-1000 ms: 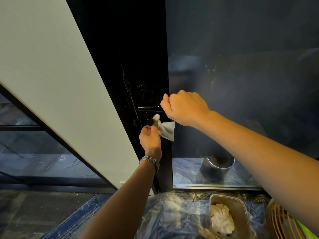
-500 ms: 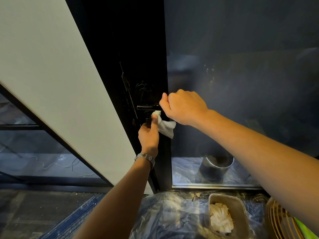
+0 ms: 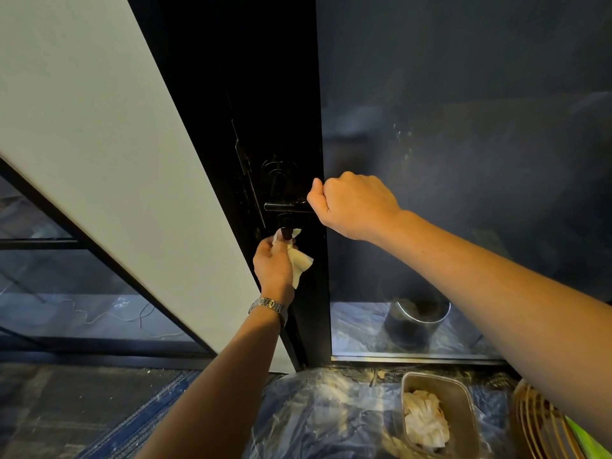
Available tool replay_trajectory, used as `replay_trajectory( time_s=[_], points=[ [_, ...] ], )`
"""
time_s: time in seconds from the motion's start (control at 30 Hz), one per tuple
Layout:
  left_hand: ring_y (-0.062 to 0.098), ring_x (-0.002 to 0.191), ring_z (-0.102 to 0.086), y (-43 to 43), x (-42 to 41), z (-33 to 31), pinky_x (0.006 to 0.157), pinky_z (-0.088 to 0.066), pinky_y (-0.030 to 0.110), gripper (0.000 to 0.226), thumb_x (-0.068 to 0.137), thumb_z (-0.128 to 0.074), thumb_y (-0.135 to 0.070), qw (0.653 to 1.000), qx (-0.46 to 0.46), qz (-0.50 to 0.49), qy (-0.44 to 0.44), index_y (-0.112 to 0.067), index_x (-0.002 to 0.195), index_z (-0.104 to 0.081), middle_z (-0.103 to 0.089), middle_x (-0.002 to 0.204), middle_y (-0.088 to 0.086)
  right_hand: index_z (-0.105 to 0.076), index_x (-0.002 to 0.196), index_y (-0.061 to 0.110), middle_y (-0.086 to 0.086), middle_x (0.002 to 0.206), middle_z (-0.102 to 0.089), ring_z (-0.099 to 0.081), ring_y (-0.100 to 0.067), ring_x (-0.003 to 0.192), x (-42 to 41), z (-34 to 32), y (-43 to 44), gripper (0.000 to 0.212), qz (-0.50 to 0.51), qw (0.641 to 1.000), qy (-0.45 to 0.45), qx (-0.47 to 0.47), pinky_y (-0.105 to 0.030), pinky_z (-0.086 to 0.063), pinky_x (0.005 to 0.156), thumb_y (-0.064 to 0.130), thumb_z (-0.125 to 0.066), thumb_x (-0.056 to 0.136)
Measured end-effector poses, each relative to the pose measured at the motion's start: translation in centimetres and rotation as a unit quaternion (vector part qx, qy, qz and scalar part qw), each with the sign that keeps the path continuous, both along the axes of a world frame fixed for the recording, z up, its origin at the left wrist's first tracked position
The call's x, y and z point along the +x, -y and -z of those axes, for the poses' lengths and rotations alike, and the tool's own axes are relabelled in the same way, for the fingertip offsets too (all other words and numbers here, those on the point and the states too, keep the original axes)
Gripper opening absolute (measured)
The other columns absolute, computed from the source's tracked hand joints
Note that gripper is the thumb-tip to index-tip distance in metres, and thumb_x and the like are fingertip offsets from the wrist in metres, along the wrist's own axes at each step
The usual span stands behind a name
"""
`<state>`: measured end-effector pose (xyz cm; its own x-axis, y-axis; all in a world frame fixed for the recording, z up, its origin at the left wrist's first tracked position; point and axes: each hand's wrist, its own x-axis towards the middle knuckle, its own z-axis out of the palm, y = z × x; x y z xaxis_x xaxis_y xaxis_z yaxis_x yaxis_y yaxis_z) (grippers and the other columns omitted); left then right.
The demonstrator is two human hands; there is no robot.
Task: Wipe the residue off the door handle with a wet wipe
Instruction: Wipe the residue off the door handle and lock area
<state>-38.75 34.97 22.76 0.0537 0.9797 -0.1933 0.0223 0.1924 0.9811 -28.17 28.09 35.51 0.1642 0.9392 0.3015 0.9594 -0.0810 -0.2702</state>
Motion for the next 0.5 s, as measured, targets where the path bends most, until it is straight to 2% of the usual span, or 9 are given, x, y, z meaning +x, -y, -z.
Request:
replay_trajectory(
  time_s=[0.1, 0.27, 0.33, 0.43, 0.5],
  points=[
    [0.015, 0.080, -0.054, -0.2, -0.2, -1.8, 0.071, -0.050, 0.030, 0.022, 0.090, -0.053, -0.032, 0.998, 0.063, -0.031, -0.004, -0.012, 0.099, -0.056, -0.057, 0.091, 0.004, -0.046, 0.049, 0.009, -0.001, 0.044, -0.042, -0.046, -0.021, 0.043, 0.1, -0.1, 0.1, 0.059, -0.001, 1.000, -0.004, 0.002, -0.030, -0.041, 0.049, 0.029, -0.026, 0.101],
    [0.010, 0.070, -0.053, -0.2, -1.1, -3.9, 0.056, -0.043, 0.010, 0.020, 0.090, -0.054, -0.024, 0.979, 0.184, -0.015, -0.086, -0.009, 0.100, -0.063, -0.060, 0.084, 0.002, -0.049, 0.051, 0.008, -0.001, 0.044, -0.042, -0.050, -0.022, 0.046, 0.1, -0.1, 0.2, 0.060, -0.010, 1.000, -0.012, 0.000, -0.033, -0.047, 0.054, 0.029, -0.025, 0.101],
    [0.009, 0.067, -0.050, 0.1, -1.1, -4.2, 0.051, -0.039, 0.006, 0.021, 0.089, -0.056, -0.023, 0.966, 0.226, 0.005, -0.129, -0.008, 0.101, -0.064, -0.060, 0.085, 0.002, -0.047, 0.050, 0.009, -0.001, 0.044, -0.042, -0.049, -0.021, 0.046, 0.0, -0.1, 0.2, 0.060, -0.007, 1.000, -0.013, -0.001, -0.033, -0.047, 0.055, 0.029, -0.025, 0.101],
    [0.010, 0.081, -0.051, 1.0, -1.2, -4.2, 0.059, -0.039, 0.006, 0.025, 0.087, -0.060, -0.022, 0.942, 0.271, 0.020, -0.198, -0.007, 0.107, -0.063, -0.059, 0.101, 0.003, -0.045, 0.049, 0.009, -0.001, 0.044, -0.042, -0.048, -0.022, 0.045, 0.1, -0.1, 0.2, 0.060, -0.004, 1.000, -0.013, -0.003, -0.033, -0.047, 0.055, 0.029, -0.024, 0.101],
    [0.011, 0.081, -0.049, 1.3, -1.8, -4.1, 0.063, -0.038, 0.005, 0.025, 0.086, -0.061, -0.020, 0.921, 0.306, 0.032, -0.239, -0.003, 0.104, -0.063, -0.060, 0.102, 0.008, -0.044, 0.047, 0.010, -0.001, 0.043, -0.041, -0.045, -0.020, 0.043, 0.0, -0.1, 0.2, 0.060, -0.004, 1.000, -0.011, -0.003, -0.032, -0.045, 0.053, 0.028, -0.025, 0.101]
  ],
)
